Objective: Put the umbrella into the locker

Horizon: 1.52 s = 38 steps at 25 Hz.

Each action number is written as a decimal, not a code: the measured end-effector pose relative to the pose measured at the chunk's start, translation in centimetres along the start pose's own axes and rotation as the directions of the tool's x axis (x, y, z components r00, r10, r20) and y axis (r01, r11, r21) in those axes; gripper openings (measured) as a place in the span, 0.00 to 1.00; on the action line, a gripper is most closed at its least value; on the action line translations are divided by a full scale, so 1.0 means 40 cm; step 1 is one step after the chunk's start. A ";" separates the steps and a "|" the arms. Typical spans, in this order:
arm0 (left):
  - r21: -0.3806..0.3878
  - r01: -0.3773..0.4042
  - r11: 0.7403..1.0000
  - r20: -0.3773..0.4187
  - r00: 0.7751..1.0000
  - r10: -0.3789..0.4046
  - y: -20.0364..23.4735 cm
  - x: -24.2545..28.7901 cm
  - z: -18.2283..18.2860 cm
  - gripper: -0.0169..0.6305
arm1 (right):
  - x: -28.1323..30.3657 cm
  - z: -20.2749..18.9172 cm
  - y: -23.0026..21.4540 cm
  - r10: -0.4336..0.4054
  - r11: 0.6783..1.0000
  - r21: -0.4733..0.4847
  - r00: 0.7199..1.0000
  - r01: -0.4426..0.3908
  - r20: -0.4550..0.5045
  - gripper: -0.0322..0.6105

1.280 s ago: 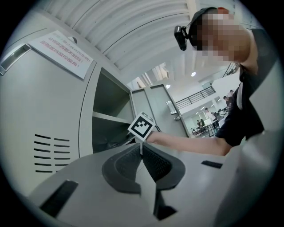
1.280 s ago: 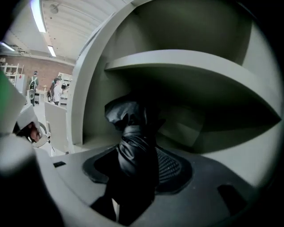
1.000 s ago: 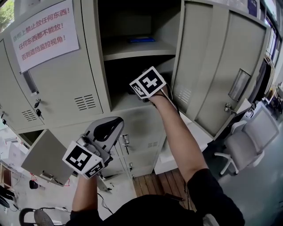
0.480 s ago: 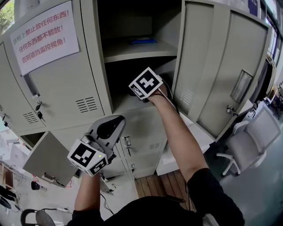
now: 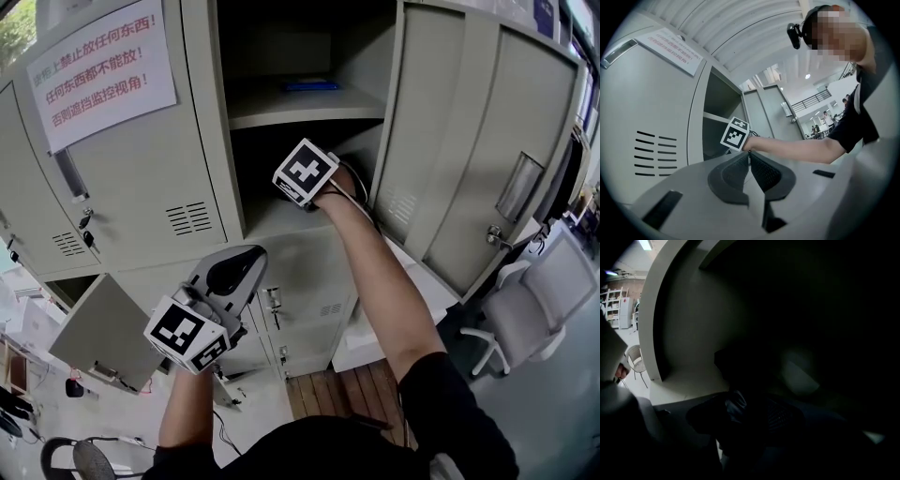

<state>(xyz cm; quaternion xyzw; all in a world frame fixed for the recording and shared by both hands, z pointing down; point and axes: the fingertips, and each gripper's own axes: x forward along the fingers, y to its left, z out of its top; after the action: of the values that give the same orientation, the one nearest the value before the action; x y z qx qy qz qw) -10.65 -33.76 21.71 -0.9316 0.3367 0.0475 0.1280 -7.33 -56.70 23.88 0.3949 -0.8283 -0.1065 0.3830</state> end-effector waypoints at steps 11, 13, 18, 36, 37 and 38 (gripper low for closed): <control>-0.008 -0.010 1.000 -0.012 1.000 0.010 -0.005 -0.013 -0.009 0.07 | 0.004 0.002 0.004 -0.026 0.997 -0.071 1.000 0.025 -0.011 0.44; -0.011 -0.012 1.000 -0.012 1.000 0.012 -0.006 -0.017 -0.011 0.07 | -0.005 0.005 0.006 -0.030 0.997 -0.073 1.000 0.030 0.000 0.44; -0.013 -0.019 1.000 -0.008 1.000 0.019 -0.006 -0.027 -0.010 0.07 | -0.046 0.013 -0.007 -0.050 0.996 -0.074 0.998 0.052 0.029 0.44; -0.039 -0.019 0.999 0.018 1.000 0.020 -0.018 -0.051 0.018 0.07 | -0.369 0.123 -0.004 -0.136 0.991 0.066 0.876 0.119 0.462 0.20; -0.039 -0.022 0.999 0.022 0.999 0.023 -0.016 -0.054 0.022 0.07 | -0.393 0.126 0.001 -0.135 0.991 0.078 0.860 0.110 0.492 0.17; -0.038 -0.025 0.999 0.028 0.999 0.026 -0.016 -0.057 0.026 0.07 | -0.417 0.129 0.006 -0.132 0.991 0.091 0.841 0.099 0.525 0.16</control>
<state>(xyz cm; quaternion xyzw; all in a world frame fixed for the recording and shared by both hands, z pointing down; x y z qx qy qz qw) -12.01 -31.61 21.23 -0.9288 0.3457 0.0685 0.1145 -4.60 -44.91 11.28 0.4108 -0.8791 -0.2093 0.1206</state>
